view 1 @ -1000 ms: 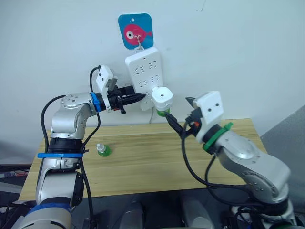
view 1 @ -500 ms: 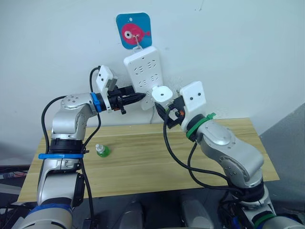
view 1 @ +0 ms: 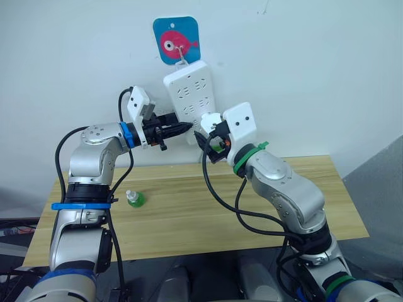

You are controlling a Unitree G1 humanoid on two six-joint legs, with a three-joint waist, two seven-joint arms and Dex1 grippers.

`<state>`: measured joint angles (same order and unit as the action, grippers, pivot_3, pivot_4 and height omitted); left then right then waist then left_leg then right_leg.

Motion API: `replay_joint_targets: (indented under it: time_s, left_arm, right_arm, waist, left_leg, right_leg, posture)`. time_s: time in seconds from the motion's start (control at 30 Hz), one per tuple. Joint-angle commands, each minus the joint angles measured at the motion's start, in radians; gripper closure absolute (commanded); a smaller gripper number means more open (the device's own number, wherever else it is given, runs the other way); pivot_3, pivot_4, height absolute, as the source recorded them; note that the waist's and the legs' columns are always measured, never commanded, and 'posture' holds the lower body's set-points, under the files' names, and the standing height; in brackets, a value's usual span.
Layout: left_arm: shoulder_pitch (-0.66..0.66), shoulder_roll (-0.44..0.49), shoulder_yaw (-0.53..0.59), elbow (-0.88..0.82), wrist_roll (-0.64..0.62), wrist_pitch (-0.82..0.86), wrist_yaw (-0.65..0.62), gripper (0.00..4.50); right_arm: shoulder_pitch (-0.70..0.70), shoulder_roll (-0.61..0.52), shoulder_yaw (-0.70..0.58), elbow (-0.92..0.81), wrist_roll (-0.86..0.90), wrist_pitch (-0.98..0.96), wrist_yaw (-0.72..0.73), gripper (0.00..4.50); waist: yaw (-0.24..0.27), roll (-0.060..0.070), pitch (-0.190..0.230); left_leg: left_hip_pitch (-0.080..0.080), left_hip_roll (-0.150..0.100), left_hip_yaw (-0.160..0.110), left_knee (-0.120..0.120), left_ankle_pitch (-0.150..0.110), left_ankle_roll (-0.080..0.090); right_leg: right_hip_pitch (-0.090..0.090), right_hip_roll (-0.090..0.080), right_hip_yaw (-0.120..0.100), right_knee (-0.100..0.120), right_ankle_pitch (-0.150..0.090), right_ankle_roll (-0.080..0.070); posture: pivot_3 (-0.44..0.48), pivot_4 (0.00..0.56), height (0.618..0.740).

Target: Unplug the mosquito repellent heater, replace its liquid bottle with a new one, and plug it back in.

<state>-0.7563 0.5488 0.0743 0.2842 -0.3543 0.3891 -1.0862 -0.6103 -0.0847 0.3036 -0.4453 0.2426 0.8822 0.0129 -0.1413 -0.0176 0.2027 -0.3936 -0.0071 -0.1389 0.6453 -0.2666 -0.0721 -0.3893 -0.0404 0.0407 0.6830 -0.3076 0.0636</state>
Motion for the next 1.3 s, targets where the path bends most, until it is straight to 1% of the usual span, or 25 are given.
replay_joint_targets:
  time_s: [0.03,0.07,0.13,0.2,0.23,0.27,0.47,0.63,0.87,1.07,1.13,1.2,1.3]
  left_arm:
    - [-0.005,-0.005,-0.015,-0.05,-0.013,-0.018,-0.009,3.22]
    - [-0.004,-0.005,-0.014,-0.051,-0.013,-0.018,-0.008,3.22]
    - [-0.002,-0.005,-0.014,-0.052,-0.013,-0.018,-0.007,3.22]
    - [-0.001,-0.004,-0.015,-0.052,-0.012,-0.02,-0.007,3.22]
    - [-0.001,-0.004,-0.015,-0.052,-0.011,-0.021,-0.006,3.22]
    - [-0.001,-0.005,-0.015,-0.051,-0.011,-0.022,-0.005,3.22]
    - [-0.002,-0.004,-0.015,-0.043,0.003,-0.038,0.007,3.22]
    - [-0.007,-0.003,-0.014,-0.02,0.029,-0.074,0.033,3.22]
    - [-0.014,0.013,-0.014,0.02,0.049,-0.116,0.046,3.22]
    - [0.014,0.038,-0.008,0.003,0.046,-0.125,0.045,3.22]
    - [0.056,0.068,0.008,-0.028,0.036,-0.134,0.027,3.22]
    - [0.113,0.102,0.029,-0.06,0.034,-0.145,0.026,2.5]
    - [0.199,0.157,0.041,-0.116,0.038,-0.166,0.018,1.61]
  right_arm:
    - [-0.019,0.021,0.006,-0.008,-0.029,-0.039,0.016,0.0]
    - [-0.019,0.023,0.006,-0.001,-0.037,-0.045,0.02,0.0]
    - [-0.021,0.028,0.007,0.012,-0.053,-0.059,0.026,0.39]
    - [-0.029,0.036,0.013,0.031,-0.069,-0.068,0.028,0.93]
    - [-0.032,0.041,0.015,0.038,-0.075,-0.071,0.029,1.33]
    - [-0.035,0.047,0.013,0.045,-0.082,-0.073,0.029,1.54]
    - [-0.026,0.056,0.002,0.021,-0.097,-0.051,0.05,1.53]
    - [-0.013,0.054,-0.029,-0.072,-0.066,0.047,0.077,1.53]
    - [0.019,0.019,-0.062,-0.216,-0.041,0.189,0.1,1.53]
    - [0.003,0.037,-0.153,-0.271,-0.002,0.27,0.102,1.53]
    - [0.007,0.056,-0.212,-0.273,0.022,0.273,0.101,1.53]
    - [0.011,0.063,-0.269,-0.269,0.038,0.269,0.102,1.53]
    - [0.009,0.057,-0.316,-0.26,0.056,0.263,0.106,1.53]
  waist:
    - [0.0,0.0,0.0]
    - [0.0,0.0,0.0]
    - [-0.001,0.0,0.0]
    - [-0.002,0.0,0.0]
    - [-0.003,0.0,0.0]
    - [-0.004,0.0,0.0]
    - [-0.005,0.0,0.0]
    - [-0.003,0.0,0.0]
    - [-0.007,0.0,-0.001]
    - [-0.012,0.0,-0.001]
    - [-0.021,0.001,-0.002]
    - [-0.033,0.002,-0.003]
    - [-0.051,0.002,-0.003]
  left_leg:
    - [0.0,0.0,0.0,0.0,0.0,0.0]
    - [0.0,0.0,0.0,0.0,0.0,0.0]
    - [0.0,0.0,0.0,0.0,0.0,0.0]
    - [0.0,0.0,0.0,0.0,0.0,0.0]
    - [0.0,0.0,0.0,0.0,0.0,0.0]
    - [0.0,0.0,0.0,0.0,0.0,0.0]
    - [0.001,0.0,0.0,0.001,0.001,-0.001]
    - [0.0,0.0,-0.001,0.001,0.001,-0.001]
    - [0.0,-0.001,0.0,0.001,0.001,-0.001]
    - [0.002,0.0,-0.001,0.001,0.001,-0.001]
    - [0.002,0.0,-0.001,0.001,0.001,-0.001]
    - [0.002,0.0,0.0,0.0,0.001,-0.002]
    - [0.003,0.0,0.001,-0.001,0.001,-0.002]
  right_leg:
    - [0.0,0.0,0.0,0.0,0.0,0.0]
    - [0.0,0.0,0.0,0.0,0.0,0.0]
    - [0.0,0.0,0.0,0.0,0.0,0.0]
    - [0.0,0.0,0.0,0.001,0.0,0.0]
    - [0.0,0.0,0.0,0.001,0.0,0.0]
    - [0.0,0.0,0.0,0.001,0.0,0.0]
    - [-0.001,0.0,0.0,0.005,0.0,0.0]
    - [-0.001,0.0,0.0,0.005,0.0,0.0]
    - [-0.001,-0.001,0.0,0.005,0.0,0.0]
    - [-0.001,0.0,0.0,0.009,0.0,0.0]
    - [-0.001,0.0,0.001,0.009,0.0,0.0]
    - [-0.002,0.0,0.001,0.009,0.0,0.0]
    - [-0.005,0.0,0.003,0.012,-0.001,-0.001]
  posture:
    - [-0.209,0.171,0.734]
    - [-0.208,0.171,0.734]
    - [-0.21,0.17,0.734]
    - [-0.208,0.168,0.734]
    - [-0.207,0.168,0.734]
    - [-0.207,0.168,0.734]
    - [-0.205,0.165,0.734]
    - [-0.204,0.164,0.734]
    - [-0.21,0.164,0.734]
    - [-0.214,0.163,0.734]
    - [-0.207,0.162,0.734]
    - [-0.194,0.159,0.734]
    - [-0.184,0.155,0.734]
